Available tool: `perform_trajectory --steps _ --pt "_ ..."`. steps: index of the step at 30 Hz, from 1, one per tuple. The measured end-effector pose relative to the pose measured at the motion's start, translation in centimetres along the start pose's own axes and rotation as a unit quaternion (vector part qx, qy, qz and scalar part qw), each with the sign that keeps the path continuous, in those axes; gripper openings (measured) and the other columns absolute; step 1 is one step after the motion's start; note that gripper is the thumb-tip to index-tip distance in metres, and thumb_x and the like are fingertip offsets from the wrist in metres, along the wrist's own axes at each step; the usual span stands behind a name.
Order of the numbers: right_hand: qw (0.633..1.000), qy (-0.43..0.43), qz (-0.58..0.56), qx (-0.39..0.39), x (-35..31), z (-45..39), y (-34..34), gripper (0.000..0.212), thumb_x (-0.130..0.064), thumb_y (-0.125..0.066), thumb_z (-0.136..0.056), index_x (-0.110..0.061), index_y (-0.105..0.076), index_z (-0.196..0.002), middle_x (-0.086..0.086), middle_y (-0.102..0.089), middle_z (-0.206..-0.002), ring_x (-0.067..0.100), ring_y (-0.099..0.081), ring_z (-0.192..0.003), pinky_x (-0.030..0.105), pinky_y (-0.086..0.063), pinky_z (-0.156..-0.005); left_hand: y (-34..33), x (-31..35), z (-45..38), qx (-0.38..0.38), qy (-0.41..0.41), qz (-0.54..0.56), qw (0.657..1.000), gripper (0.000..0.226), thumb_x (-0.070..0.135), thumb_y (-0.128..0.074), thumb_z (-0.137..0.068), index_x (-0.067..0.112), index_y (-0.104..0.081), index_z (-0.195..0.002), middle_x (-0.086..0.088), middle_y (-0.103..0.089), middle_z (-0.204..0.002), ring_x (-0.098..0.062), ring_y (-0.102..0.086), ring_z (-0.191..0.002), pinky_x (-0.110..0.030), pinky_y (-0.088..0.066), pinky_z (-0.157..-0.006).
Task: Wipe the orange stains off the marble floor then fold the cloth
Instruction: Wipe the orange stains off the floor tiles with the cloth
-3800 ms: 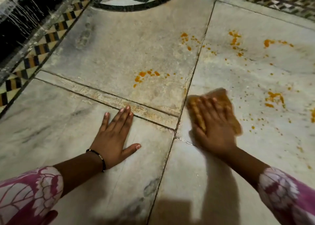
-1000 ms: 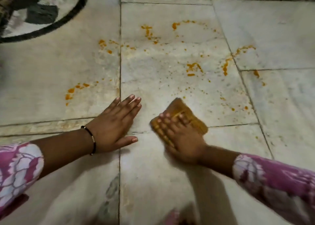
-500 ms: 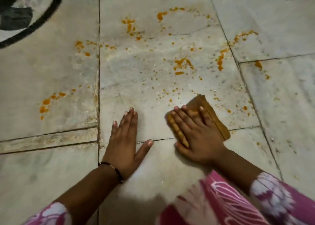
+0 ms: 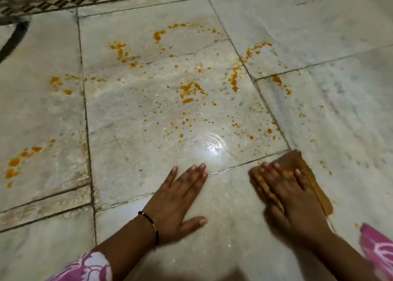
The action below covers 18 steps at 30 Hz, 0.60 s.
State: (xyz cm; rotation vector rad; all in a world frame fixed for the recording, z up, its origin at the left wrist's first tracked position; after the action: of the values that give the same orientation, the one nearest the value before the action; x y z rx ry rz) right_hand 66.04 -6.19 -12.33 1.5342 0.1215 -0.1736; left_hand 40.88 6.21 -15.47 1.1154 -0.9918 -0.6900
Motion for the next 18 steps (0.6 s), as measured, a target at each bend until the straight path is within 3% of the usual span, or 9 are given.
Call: perform_trajectory --steps 3,6,8,11,15,18 --pt "0.994 -0.104 0.021 -0.025 0.2 -4.9 -1.0 0.071 -0.042 -0.034 -0.082 -0.023 -0.027 -0.15 -0.002 -0.023 -0.155 0.02 -0.025 -0.143 0.044 -0.01 -0.115 -0.3 0.2 -0.3 -0.007 0.016 -0.014 1.0 0.088 0.069 -0.027 -0.089 0.009 -0.009 -0.151 -0.008 -0.004 -0.159 -0.02 -0.005 -0.146 -0.049 -0.009 -0.112" --pt "0.997 -0.08 0.014 -0.01 -3.9 -7.2 -2.4 0.072 -0.044 -0.036 -0.082 -0.02 -0.028 -0.15 -0.001 -0.023 -0.155 0.018 -0.021 -0.144 0.044 -0.007 -0.116 -0.3 0.6 -0.7 -0.006 0.057 -0.013 0.998 0.093 0.071 -0.03 -0.086 0.007 -0.012 -0.15 -0.01 -0.004 -0.159 -0.021 -0.006 -0.146 -0.052 -0.01 -0.112" --pt "0.999 -0.044 0.01 -0.019 -6.5 -4.5 -3.0 0.073 -0.043 -0.039 -0.082 -0.022 -0.025 -0.151 -0.002 -0.02 -0.157 0.016 -0.013 -0.146 0.045 -0.006 -0.117 -0.3 0.8 -0.7 -0.01 0.052 -0.016 0.998 0.095 0.072 -0.032 -0.084 0.005 -0.016 -0.15 -0.011 -0.008 -0.159 -0.023 -0.01 -0.146 -0.054 -0.013 -0.111" --pt "0.999 -0.021 -0.013 -0.027 -6.2 1.3 -2.9 0.073 -0.038 -0.041 -0.079 -0.022 -0.029 -0.149 -0.002 -0.025 -0.156 0.016 -0.019 -0.145 0.045 -0.012 -0.116 -0.4 0.7 -0.6 -0.022 0.039 -0.034 0.998 0.099 0.077 -0.031 -0.081 0.005 -0.021 -0.149 -0.011 -0.012 -0.158 -0.024 -0.013 -0.145 -0.055 -0.015 -0.11" --pt "0.989 -0.148 -0.016 -0.02 -1.0 1.6 -1.6 0.073 -0.036 -0.037 -0.077 -0.023 -0.03 -0.148 -0.003 -0.027 -0.154 0.017 -0.025 -0.143 0.047 -0.014 -0.115 -0.7 0.8 -0.7 -0.027 0.05 -0.035 0.998 0.102 0.08 -0.03 -0.08 0.006 -0.019 -0.149 -0.01 -0.011 -0.159 -0.023 -0.011 -0.146 -0.055 -0.014 -0.11" --pt "0.978 -0.21 -0.007 -0.01 -0.2 -4.4 -1.2 0.072 -0.04 -0.027 -0.082 -0.025 -0.021 -0.151 -0.006 -0.014 -0.157 0.016 -0.016 -0.145 0.043 -0.001 -0.118 -0.7 0.9 -0.6 -0.012 0.075 -0.03 0.997 0.107 0.082 -0.031 -0.078 0.003 -0.015 -0.149 -0.012 -0.008 -0.159 -0.025 -0.008 -0.146 -0.053 -0.013 -0.111"
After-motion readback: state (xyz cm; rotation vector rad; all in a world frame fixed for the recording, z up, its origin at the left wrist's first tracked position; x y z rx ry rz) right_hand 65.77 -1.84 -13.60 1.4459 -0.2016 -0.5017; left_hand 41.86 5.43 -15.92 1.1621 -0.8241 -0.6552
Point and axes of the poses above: each hand's wrist, its own z-axis away from the middle knuckle, its own y-axis out of the back of the hand, x = y × z, the point moved 2 cm from there along -z, towards the middle knuckle
